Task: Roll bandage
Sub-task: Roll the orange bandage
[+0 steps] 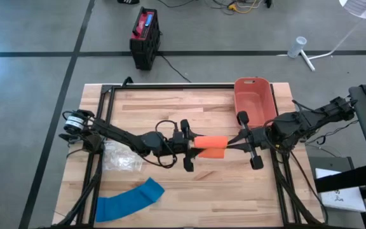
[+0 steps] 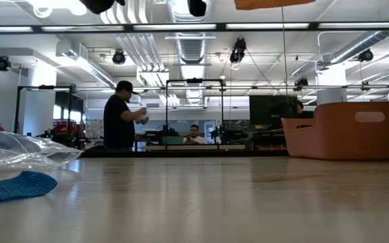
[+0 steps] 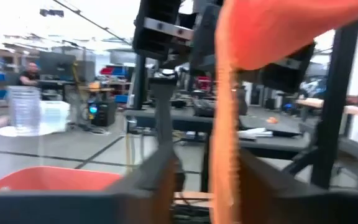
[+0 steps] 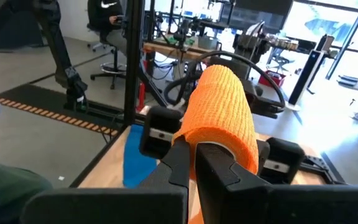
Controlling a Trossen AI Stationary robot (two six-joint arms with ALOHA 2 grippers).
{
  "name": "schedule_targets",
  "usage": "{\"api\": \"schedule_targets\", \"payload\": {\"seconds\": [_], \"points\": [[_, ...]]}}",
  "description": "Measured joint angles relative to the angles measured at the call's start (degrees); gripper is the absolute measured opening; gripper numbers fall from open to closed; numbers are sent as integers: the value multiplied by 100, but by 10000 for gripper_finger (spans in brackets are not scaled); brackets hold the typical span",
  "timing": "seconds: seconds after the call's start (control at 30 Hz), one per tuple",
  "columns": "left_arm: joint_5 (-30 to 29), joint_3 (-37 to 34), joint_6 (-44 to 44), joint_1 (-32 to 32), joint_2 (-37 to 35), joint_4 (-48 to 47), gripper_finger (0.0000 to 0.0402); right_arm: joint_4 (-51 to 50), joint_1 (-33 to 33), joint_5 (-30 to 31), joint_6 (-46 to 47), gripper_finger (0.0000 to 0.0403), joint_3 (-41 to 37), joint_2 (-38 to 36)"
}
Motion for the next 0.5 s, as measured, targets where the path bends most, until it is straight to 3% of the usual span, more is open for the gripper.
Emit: {"api": "schedule_targets", "payload": {"seconds": [0.1, 0.27, 0.5], "points": [[-32, 0, 118, 56, -2, 3, 21, 43, 0, -37, 2, 4, -1, 18], [-225, 0, 294, 151, -26, 25, 6, 136, 0, -395, 4, 4, 1, 104], [-705, 2, 1345, 346, -538, -201, 1, -130, 0, -562, 206, 4, 1, 154]]}}
